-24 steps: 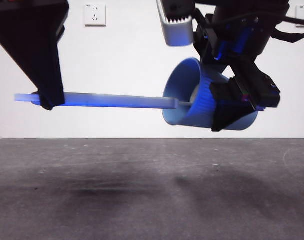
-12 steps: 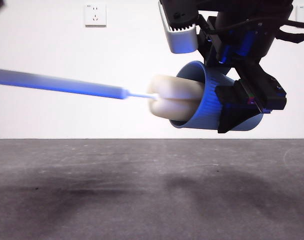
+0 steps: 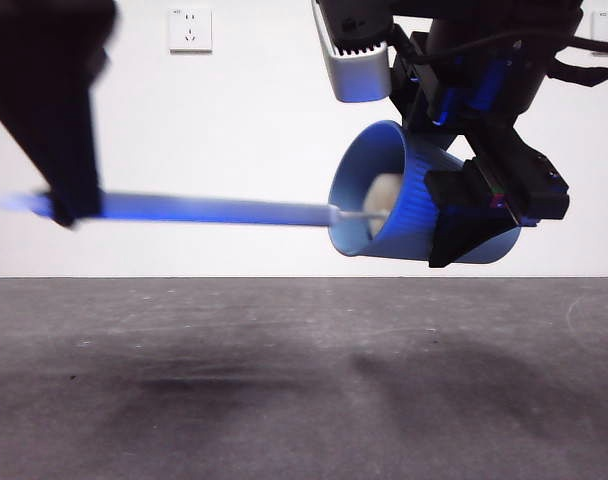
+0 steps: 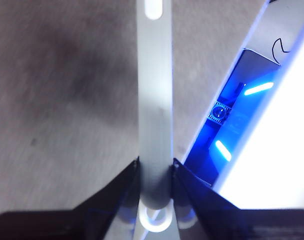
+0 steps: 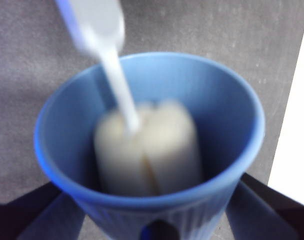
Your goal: Pick up the cup brush,pick up the cup,insert the brush into the cup,clean the cup,put the cup brush back,put the cup back to the fixed position on the table
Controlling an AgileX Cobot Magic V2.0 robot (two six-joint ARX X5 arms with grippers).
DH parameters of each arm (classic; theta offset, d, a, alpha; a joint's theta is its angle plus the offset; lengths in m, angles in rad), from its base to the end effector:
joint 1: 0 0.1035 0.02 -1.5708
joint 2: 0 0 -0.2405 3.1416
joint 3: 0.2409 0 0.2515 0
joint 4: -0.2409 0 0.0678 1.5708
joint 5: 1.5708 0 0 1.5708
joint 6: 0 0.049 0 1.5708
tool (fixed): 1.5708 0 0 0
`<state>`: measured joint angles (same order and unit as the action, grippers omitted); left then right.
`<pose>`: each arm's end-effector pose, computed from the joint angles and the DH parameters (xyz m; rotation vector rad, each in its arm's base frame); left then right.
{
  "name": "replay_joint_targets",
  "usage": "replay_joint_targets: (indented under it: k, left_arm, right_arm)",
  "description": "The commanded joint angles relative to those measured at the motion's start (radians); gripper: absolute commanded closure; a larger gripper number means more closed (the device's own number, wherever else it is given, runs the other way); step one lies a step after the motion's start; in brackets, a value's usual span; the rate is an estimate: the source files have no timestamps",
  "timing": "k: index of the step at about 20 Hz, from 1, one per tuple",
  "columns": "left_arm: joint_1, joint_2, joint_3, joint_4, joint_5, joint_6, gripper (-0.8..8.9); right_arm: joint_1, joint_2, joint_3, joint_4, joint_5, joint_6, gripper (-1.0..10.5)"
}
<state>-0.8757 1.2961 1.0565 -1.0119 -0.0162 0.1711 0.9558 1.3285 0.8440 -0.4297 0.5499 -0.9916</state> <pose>0.1562 -0.1861 0.2244 0.6975 1.1031 -0.8460 0.1786 0.2084 0.1895 -1.5657 0.4518 0.7153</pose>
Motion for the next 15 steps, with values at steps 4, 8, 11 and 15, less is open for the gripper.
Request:
replay_joint_targets:
  k: [4, 8, 11, 15]
  left_arm:
    - [-0.002, 0.014, -0.001, 0.014, -0.005, -0.023, 8.22]
    - [0.001, -0.035, -0.001, -0.130, -0.127, -0.051, 8.22]
    - [0.003, -0.120, -0.001, -0.225, -0.196, -0.085, 8.22]
    - [0.008, -0.223, -0.001, -0.337, -0.196, -0.131, 8.22]
  right_arm:
    - [0.003, 0.008, 0.003, 0.005, 0.000, 0.015, 9.6]
    - [-0.003, 0.008, 0.003, 0.002, 0.003, 0.048, 9.6]
    - [-0.005, 0.008, 0.003, 0.002, 0.002, 0.059, 9.6]
    - [-0.012, 0.006, 0.003, 0.010, 0.025, 0.138, 9.6]
